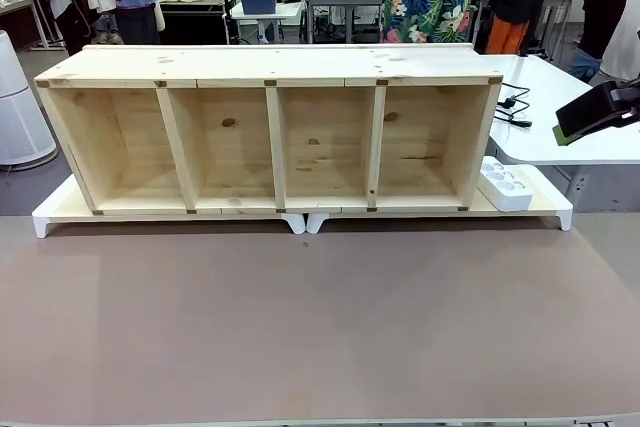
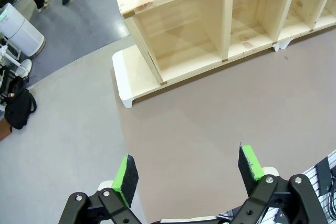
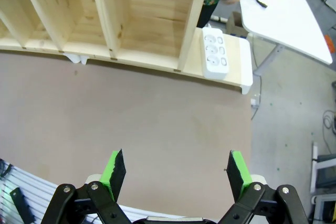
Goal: Perform cable management.
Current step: When the cord part of the Power Cable appears at the lower middle area of the table and stops, grasp the cord part of the Power Cable.
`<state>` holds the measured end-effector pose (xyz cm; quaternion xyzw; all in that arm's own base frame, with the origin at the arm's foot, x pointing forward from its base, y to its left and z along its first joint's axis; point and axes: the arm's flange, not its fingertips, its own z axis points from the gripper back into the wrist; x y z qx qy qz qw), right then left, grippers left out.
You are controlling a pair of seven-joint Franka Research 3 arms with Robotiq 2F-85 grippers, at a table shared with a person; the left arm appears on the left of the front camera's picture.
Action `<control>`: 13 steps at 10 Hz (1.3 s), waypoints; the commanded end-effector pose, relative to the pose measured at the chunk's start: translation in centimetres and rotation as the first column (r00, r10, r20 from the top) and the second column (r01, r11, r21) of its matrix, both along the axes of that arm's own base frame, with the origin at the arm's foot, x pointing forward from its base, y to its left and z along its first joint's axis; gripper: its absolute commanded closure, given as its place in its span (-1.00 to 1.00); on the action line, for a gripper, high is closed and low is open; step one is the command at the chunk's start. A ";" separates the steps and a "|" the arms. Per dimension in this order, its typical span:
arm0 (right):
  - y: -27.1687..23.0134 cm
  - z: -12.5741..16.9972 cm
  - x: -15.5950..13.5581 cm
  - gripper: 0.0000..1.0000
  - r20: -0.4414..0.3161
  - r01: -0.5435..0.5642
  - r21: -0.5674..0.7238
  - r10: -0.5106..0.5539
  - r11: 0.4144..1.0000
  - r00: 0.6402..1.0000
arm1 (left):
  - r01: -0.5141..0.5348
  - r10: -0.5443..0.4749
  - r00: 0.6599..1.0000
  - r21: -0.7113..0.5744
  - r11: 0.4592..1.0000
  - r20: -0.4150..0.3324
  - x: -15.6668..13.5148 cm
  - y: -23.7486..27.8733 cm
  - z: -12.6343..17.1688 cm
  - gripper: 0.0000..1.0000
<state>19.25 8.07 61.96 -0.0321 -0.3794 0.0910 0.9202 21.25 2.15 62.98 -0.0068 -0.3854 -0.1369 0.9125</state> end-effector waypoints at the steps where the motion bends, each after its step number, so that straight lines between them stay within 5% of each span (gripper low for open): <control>1: -0.1 0.0 0.0 -1.00 -0.001 0.002 -0.001 -0.002 1.000 1.000 | -0.003 0.003 1.000 -0.002 1.000 0.001 0.0 0.1 0.0 -1.00; 13: -0.1 0.0 0.0 -1.00 -0.001 0.002 -0.001 -0.002 1.000 1.000 | -0.003 0.003 1.000 -0.002 1.000 0.001 0.0 0.1 0.0 -1.00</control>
